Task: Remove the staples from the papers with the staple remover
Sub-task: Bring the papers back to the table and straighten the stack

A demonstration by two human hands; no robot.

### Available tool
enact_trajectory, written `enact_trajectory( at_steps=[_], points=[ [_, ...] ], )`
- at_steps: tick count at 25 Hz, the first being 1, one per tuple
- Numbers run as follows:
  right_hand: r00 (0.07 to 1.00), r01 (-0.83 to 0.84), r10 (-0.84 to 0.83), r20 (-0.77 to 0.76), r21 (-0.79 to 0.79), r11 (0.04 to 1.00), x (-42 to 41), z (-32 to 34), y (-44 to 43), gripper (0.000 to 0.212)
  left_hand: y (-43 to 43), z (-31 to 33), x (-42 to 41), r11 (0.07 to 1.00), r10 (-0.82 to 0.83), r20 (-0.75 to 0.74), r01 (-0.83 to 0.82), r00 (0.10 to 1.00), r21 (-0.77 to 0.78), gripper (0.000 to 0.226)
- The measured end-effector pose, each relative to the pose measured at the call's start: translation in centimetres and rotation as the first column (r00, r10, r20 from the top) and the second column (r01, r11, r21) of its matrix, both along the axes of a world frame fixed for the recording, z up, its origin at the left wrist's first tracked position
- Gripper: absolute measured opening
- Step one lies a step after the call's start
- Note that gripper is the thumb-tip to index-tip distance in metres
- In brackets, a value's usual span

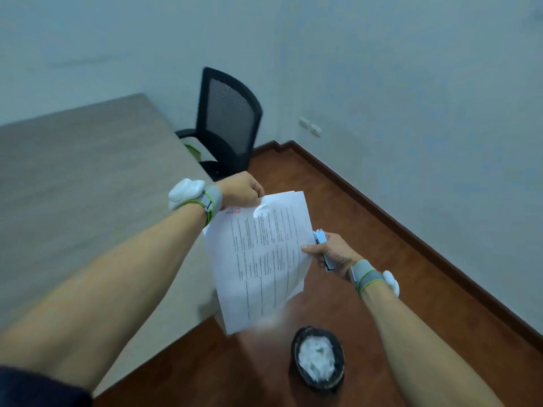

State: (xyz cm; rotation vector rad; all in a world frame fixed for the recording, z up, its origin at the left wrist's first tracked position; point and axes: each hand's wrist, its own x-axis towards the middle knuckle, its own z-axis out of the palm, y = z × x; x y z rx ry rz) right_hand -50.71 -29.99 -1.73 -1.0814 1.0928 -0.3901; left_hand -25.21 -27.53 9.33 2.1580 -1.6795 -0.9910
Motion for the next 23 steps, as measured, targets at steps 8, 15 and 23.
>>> enact_trajectory(
  at_steps=[8, 15, 23],
  points=[
    [0.993, -0.092, 0.081, -0.085, -0.126, 0.988, 21.6, 3.7, 5.7, 0.021, 11.5, 2.4, 19.3, 0.960, 0.249, 0.313, -0.190, 0.917, -0.206, 0.020],
    [0.992, -0.101, 0.090, -0.087, -0.126, 0.987, 32.8, 3.3, 11.2, 0.028, 24.6, 2.0, 34.2, 0.809, 0.571, -0.161, -0.585, 0.805, -0.051, 0.050],
    [0.991, -0.116, 0.117, 0.063, -0.014, 0.993, 41.7, 4.9, 13.2, 0.023, 33.8, -2.2, 36.4, 0.628, 0.493, -0.856, -0.744, 0.156, 0.226, 0.054]
  ],
)
